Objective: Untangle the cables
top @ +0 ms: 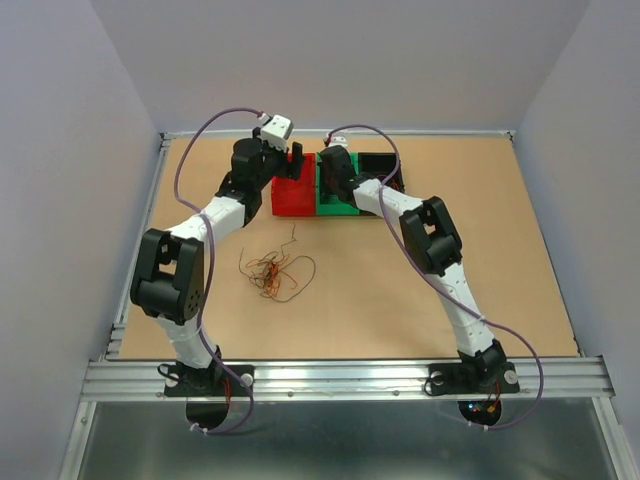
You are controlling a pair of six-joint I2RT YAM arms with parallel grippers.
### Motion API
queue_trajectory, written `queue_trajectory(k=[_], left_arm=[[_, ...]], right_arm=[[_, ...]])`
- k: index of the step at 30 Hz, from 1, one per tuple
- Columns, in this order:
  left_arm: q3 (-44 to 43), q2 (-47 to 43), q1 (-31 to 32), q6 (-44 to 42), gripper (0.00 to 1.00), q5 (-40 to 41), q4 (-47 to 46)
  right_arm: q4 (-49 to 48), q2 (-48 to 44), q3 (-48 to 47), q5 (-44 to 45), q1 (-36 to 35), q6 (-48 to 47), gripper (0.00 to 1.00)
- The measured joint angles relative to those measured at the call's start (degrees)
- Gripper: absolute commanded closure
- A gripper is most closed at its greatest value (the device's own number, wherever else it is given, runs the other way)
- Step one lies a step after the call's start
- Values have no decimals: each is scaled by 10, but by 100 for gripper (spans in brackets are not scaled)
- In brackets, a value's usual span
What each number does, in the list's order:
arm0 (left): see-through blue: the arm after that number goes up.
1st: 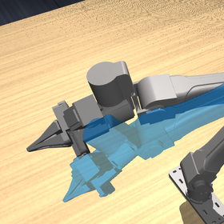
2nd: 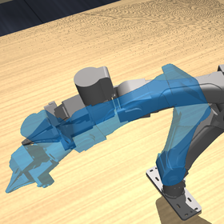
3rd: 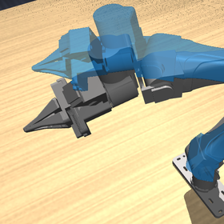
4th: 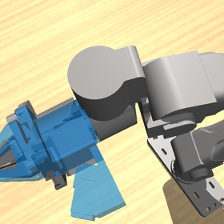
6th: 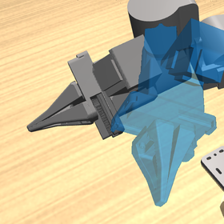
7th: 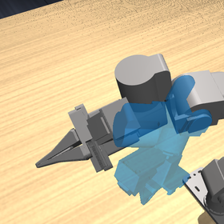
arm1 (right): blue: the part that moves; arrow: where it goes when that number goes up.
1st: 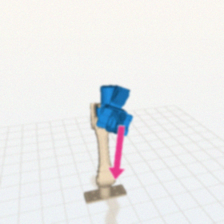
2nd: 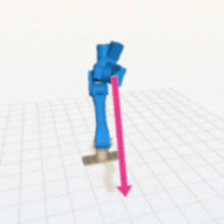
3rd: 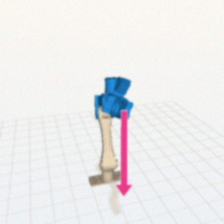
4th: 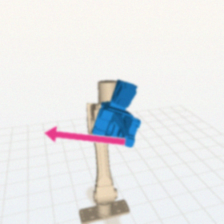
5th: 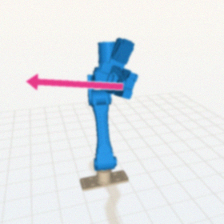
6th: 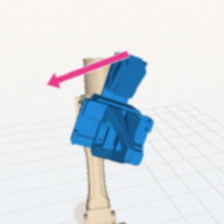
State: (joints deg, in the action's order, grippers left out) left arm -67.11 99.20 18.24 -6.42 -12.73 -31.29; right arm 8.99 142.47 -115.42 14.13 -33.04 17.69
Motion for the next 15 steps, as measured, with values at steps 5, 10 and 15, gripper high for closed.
queue_trajectory(k=[5, 10, 15], left_arm=[[6, -27, -4, 3, 12, 37, -13], [26, -53, -5, 4, 5, 66, -33], [48, -72, -7, 3, 4, 88, -52]], right_arm=[[8, -2, 0, 2, 0, 1, 96], [23, -7, 0, 2, 0, 0, 90], [42, -19, 10, 3, 0, -4, 83]])
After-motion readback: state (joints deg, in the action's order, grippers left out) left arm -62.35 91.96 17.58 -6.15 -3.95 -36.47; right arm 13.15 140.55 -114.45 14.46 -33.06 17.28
